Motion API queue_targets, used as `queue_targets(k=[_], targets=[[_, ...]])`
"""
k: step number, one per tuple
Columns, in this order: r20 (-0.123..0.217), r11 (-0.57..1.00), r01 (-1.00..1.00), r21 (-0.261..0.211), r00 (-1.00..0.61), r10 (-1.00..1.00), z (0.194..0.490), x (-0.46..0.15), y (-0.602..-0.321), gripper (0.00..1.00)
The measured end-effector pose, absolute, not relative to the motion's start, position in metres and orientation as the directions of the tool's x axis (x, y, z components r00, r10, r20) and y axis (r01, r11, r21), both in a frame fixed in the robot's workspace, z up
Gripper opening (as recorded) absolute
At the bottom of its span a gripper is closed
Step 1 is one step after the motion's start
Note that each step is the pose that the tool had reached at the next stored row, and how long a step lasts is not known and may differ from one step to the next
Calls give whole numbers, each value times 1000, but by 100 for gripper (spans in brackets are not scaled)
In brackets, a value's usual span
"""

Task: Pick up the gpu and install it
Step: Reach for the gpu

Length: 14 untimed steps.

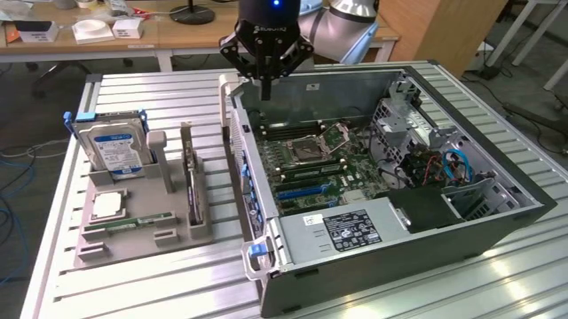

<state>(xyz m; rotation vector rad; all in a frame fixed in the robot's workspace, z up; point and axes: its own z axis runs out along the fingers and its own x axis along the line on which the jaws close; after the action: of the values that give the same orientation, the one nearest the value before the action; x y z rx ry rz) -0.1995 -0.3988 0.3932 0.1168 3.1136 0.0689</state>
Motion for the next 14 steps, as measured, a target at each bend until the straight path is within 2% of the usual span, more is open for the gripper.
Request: queue_targets(k=[14], targets=[[-23,996,74,45,-997,75,393,-228,-399,10]])
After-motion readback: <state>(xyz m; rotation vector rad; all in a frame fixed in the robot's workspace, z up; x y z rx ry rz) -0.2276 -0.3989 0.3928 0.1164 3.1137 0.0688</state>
